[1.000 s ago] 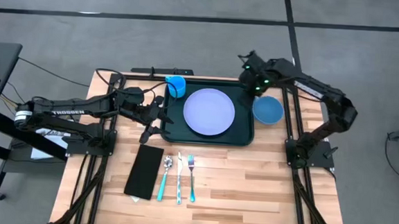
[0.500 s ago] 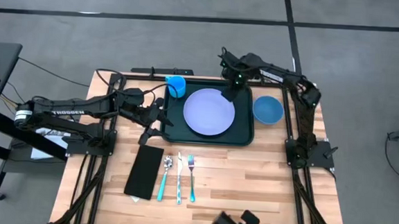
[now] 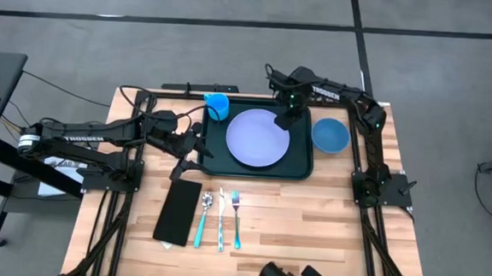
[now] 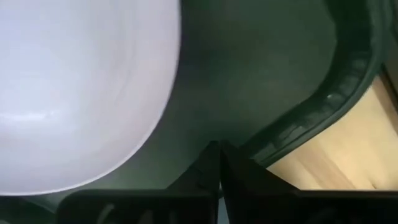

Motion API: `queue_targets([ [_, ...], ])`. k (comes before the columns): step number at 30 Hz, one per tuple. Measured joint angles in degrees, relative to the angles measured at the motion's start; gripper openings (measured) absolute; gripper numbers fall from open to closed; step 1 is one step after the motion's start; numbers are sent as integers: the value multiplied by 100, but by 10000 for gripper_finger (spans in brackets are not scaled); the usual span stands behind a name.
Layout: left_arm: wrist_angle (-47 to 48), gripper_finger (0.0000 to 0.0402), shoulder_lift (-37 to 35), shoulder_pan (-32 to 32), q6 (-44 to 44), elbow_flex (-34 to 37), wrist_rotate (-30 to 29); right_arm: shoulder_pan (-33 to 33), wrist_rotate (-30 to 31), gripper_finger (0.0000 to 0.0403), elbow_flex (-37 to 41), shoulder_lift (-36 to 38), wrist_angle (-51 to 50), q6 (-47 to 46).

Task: Set up tray
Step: Put the purple plate on the tray

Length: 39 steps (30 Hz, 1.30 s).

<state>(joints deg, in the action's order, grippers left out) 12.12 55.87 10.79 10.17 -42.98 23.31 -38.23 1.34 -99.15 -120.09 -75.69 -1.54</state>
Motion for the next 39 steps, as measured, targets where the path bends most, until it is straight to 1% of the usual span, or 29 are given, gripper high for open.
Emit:
queue_targets([
  [7, 4, 192, -1, 0, 4, 0, -44, 183, 9, 1, 0, 0, -65, -65],
  [18, 146, 192, -2, 0, 91, 0, -167, 228, 15, 0, 2, -26, -26, -287],
  [26, 261, 192, 0, 0, 125, 0, -168, 265, 16, 0, 10, -26, 181, -452],
  [29, 302, 192, -1, 0, 120, 0, -167, 293, 15, 0, 170, -26, 533, -432],
  [33, 324, 192, -1, 0, 94, 0, -164, 207, -15, 0, 483, -22, 738, -320],
  [39, 342, 192, 0, -2, 59, 0, -164, 49, 3, 0, 750, -19, 916, -256],
])
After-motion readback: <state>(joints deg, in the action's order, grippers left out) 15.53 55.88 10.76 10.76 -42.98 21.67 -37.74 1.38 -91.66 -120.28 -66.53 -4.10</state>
